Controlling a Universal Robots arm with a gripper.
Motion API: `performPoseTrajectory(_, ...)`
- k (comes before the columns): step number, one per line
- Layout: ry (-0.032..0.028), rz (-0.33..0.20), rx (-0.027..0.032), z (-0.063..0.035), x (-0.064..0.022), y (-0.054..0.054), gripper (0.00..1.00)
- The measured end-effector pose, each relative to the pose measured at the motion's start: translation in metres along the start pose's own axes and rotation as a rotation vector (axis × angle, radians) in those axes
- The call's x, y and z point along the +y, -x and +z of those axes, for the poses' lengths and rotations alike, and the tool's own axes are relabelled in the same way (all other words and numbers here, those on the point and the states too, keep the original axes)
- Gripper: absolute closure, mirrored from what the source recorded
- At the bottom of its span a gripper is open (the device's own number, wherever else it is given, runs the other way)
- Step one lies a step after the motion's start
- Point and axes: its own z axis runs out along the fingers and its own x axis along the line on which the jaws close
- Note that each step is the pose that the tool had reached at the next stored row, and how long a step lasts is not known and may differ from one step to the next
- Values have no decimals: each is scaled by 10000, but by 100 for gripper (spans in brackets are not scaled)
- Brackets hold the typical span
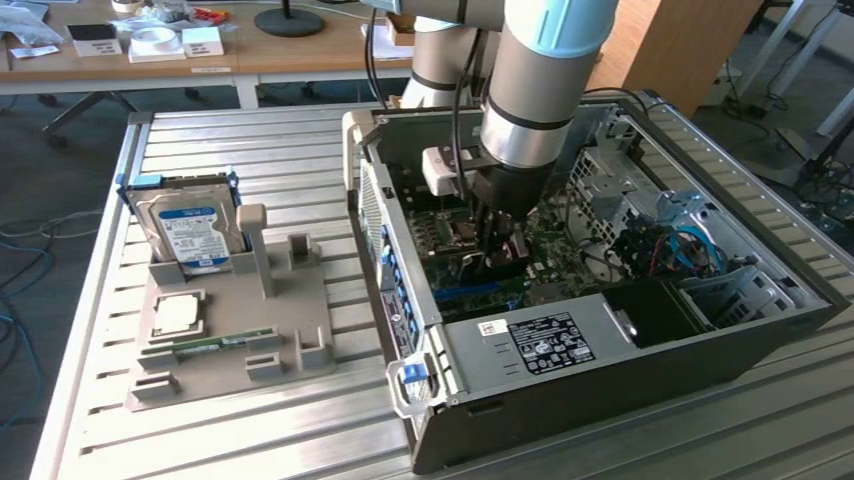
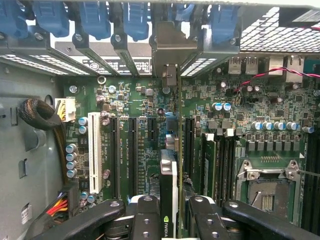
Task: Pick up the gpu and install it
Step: 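Insert the gpu into the slot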
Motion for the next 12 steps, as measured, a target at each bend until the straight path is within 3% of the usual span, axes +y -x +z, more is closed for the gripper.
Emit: performPoseTrajectory(12,-6,113,11,11,6,0,73)
